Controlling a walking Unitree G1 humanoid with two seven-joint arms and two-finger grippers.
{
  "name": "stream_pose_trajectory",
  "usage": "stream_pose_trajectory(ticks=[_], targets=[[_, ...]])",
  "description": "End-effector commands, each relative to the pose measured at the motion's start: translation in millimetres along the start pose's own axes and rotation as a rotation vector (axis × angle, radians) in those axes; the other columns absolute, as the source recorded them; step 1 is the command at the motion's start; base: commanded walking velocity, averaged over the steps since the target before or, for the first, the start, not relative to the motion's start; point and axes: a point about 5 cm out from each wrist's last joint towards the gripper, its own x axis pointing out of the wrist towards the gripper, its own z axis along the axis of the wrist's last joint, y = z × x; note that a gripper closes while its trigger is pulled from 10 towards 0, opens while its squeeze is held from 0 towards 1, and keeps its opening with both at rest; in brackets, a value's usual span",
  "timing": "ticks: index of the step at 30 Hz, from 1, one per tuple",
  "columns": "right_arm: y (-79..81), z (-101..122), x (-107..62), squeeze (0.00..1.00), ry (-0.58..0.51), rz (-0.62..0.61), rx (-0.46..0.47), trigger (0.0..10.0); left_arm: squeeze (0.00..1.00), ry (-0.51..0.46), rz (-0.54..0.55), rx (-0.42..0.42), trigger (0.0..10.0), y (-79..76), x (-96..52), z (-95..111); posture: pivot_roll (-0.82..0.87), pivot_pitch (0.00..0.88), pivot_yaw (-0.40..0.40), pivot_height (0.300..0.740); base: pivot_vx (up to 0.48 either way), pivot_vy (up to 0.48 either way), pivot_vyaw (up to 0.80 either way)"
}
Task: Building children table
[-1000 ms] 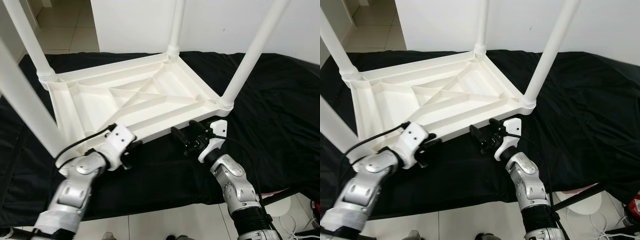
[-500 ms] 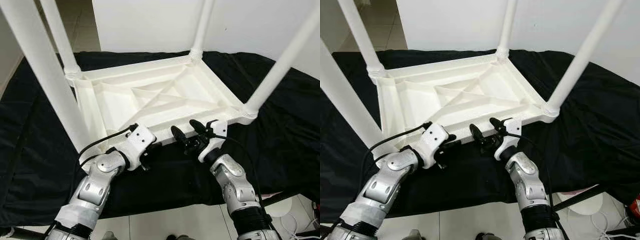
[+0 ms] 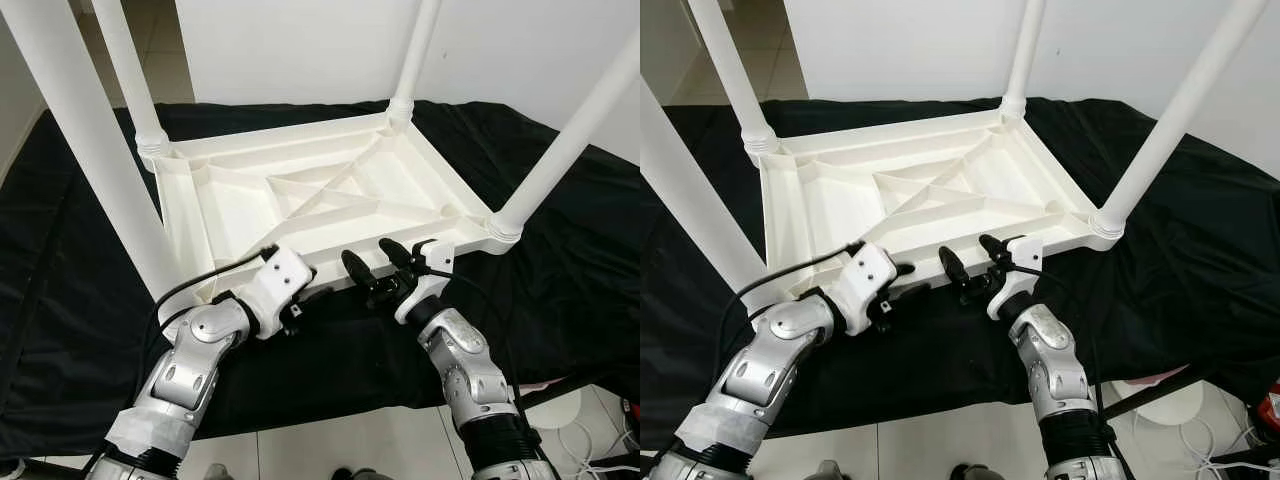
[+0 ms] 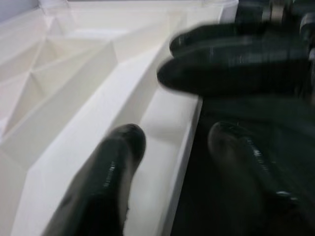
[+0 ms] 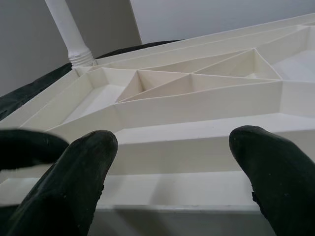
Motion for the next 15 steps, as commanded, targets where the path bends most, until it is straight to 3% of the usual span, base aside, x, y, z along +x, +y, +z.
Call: stream_pose_trajectory(ticks=[1, 2, 3, 4, 9, 12, 14, 15], targets=[[-1.1, -3.7, -1.3, 0.0, 0.016, -0.003, -0.01, 10.0, 1.0, -0.015, 0.004, -0.019, 10.0, -0.6, -4.4, -1.4, 0.11, 0.099, -0.038, 0.74, 0.0, 0.0, 0.0], [-1.1, -3.7, -1.3, 0.0, 0.016, -0.003, -0.01, 10.0, 1.0, -0.015, 0.004, -0.019, 10.0, -0.6, -4.4, -1.4, 0.11, 0.099, -0.038, 0.74, 0.0, 0.0, 0.0], [-0.2, -3.9, -0.4, 0.0, 0.018, 0.004, -0.009, 10.0, 0.68, -0.054, 0.019, -0.002, 10.0, -0.8, -9.5, 1.7, 0.11, 0.099, -0.039, 0.74, 0.0, 0.0, 0.0], [0.3, -3.9, 0.0, 0.0, 0.019, 0.009, -0.011, 10.0, 0.0, -0.081, 0.035, -0.014, 10.0, -1.9, -14.6, 3.8, 0.11, 0.101, -0.042, 0.74, 0.0, 0.0, 0.0], [-0.5, -3.9, 0.3, 0.0, 0.022, 0.014, -0.024, 10.0, 0.0, -0.151, 0.095, -0.086, 10.0, -7.9, -35.5, 9.1, 0.12, 0.106, -0.05, 0.74, 0.0, 0.0, 0.0], [-0.6, -4.2, 0.6, 0.0, 0.024, 0.015, -0.023, 10.0, 0.0, -0.154, 0.098, -0.079, 10.0, -10.9, -41.1, 8.7, 0.13, 0.109, -0.057, 0.74, 0.0, 0.0, 0.0], [0.2, -5.1, 2.8, 0.0, 0.029, 0.027, -0.021, 10.0, 0.0, -0.175, 0.093, -0.096, 10.0, -15.9, -60.2, 9.5, 0.15, 0.112, -0.072, 0.74, 0.0, 0.0, 0.0], [0.2, -5.1, 2.8, 0.0, 0.029, 0.027, -0.021, 10.0, 0.0, -0.175, 0.093, -0.096, 10.0, -15.9, -60.2, 9.5, 0.15, 0.112, -0.072, 0.74, 0.0, 0.0, 0.0]])
